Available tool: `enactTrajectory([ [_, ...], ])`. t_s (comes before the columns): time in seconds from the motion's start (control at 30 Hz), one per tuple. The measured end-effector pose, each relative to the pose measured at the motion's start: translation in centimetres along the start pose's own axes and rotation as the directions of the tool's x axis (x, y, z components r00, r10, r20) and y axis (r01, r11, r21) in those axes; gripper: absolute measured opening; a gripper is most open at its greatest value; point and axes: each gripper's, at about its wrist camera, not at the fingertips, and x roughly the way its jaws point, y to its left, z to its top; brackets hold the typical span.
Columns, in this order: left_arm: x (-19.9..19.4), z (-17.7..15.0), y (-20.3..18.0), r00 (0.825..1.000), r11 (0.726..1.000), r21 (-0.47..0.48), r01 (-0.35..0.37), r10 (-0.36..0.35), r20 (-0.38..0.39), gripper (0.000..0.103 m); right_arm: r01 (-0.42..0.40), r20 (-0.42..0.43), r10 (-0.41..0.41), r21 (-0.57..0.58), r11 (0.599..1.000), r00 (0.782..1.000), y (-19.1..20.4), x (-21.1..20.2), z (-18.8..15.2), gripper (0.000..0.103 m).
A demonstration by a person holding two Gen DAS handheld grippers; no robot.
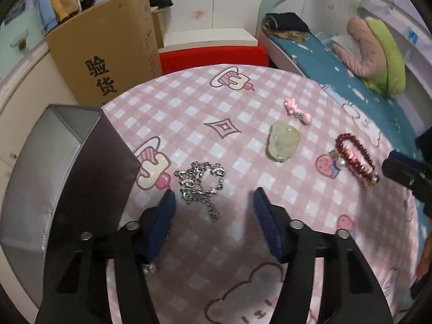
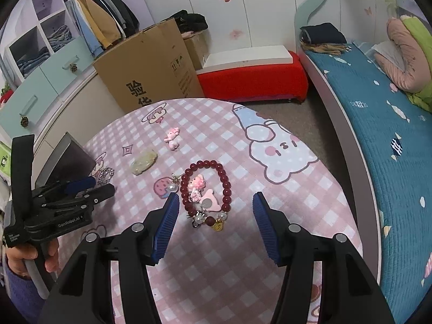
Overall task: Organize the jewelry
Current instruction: 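Grasp the silver bracelet with the left tool while the right tool grasps the red bead bracelet, then carry both bracelets over the grey box and open both tools to drop them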
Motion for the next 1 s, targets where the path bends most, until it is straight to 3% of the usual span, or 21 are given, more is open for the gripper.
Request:
enactTrajectory([
  [0.2, -0.2, -0.1, 1.1, 1.000, 1.000, -0.007, -0.027, 0.027, 0.015, 0.020, 0.070, -0.001, -0.070, -0.020, 0.997, 0.998, 0.0, 1.0, 0.6, 0.055],
  [0.33, -0.2, 0.0, 1.7, 1.000, 1.000, -0.025, -0.011, 0.012, 0.022, 0.017, 0.105, -0.009, -0.105, -0.037, 0.994, 0.994, -0.1, 1.9, 0.8, 0.055],
  [0.37, -0.5, 0.1, 1.7, 0.999, 1.000, -0.025, -0.013, 0.014, 0.039, 0.006, 0.117, -0.013, -0.117, -0.051, 0.992, 0.993, 0.1, 2.1, 0.9, 0.055],
  [0.5, -0.9, 0.2, 1.8, 0.999, 1.000, -0.018, -0.006, 0.007, 0.037, 0.006, 0.142, -0.021, -0.145, -0.100, 0.985, 0.989, 0.8, 3.1, 1.2, 0.052],
  [0.6, -1.0, 0.1, 2.2, 0.999, 0.999, -0.032, 0.014, -0.013, 0.034, 0.006, 0.175, -0.025, -0.180, -0.139, 0.975, 0.983, 1.2, 3.7, 1.3, 0.037],
  [0.77, -2.0, 0.3, 2.6, 0.997, 0.998, -0.041, 0.053, -0.051, 0.050, 0.006, 0.176, -0.026, -0.183, -0.166, 0.970, 0.983, 1.2, 3.8, 1.4, 0.024],
  [0.83, -2.3, 0.3, 2.6, 0.996, 0.996, -0.050, 0.068, -0.065, 0.056, 0.006, 0.155, -0.029, -0.163, -0.183, 0.971, 0.986, 1.7, 3.7, 1.2, 0.008],
  [1.0, -3.2, 0.3, 2.9, 0.993, 0.993, -0.062, 0.103, -0.099, 0.063, 0.006, 0.151, -0.031, -0.160, -0.201, 0.968, 0.987, 2.3, 3.4, 0.9, 0.007],
])
